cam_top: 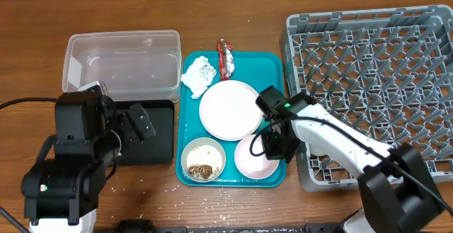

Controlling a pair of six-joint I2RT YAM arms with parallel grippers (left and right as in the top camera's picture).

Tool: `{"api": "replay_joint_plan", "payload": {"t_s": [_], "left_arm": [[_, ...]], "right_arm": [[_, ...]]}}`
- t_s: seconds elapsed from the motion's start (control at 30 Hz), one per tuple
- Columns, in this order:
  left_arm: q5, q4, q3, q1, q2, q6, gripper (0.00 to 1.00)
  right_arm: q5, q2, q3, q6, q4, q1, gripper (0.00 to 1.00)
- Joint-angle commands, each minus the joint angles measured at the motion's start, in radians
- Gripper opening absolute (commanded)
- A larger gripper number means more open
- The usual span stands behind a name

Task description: Sort waste into correct bins and load items into the dishwasher

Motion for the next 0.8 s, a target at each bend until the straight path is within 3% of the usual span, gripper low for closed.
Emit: {"api": "replay_joint_plan", "payload": {"t_s": [0.0, 0.17, 0.27, 0.33, 0.57, 0.7, 0.77], "left_arm": [[-0.017, 0.0, 0.015, -0.005, 0.017, -0.013, 1.0], [-0.017, 0.001, 0.015, -0.005, 0.046, -0.013, 1.0], [-0.017, 0.001, 0.015, -0.005, 0.077, -0.013, 1.0], [-0.015, 0.0, 0.015, -0.005, 0.095, -0.013, 1.0], [0.045, -0.055, 0.015, -0.005, 0.136, -0.013, 1.0], [0.063, -0.053, 0.015, -0.005, 0.136, -0.013, 1.0], [0.063, -0.057, 0.015, -0.005, 0.135, -0.013, 1.0]], "right_arm": [[0.134, -0.143, 0.092, 0.085, -0.062, 0.004, 0.04], [0.397, -0.351, 0.172, 0.186, -0.089, -0.002, 0.04], [0.794, -0.502, 0.178, 0.332, -0.071, -0.051, 0.04], [0.94, -0.539, 0.177, 0.369, -0.048, -0.127, 0.04], [1.028, -0.451, 0.174, 0.351, 0.103, -0.462, 0.04], [1.028, -0.317, 0.174, 0.104, 0.254, -0.604, 0.04], [1.027, -0.271, 0.174, 0.104, 0.267, -0.633, 0.04]]}}
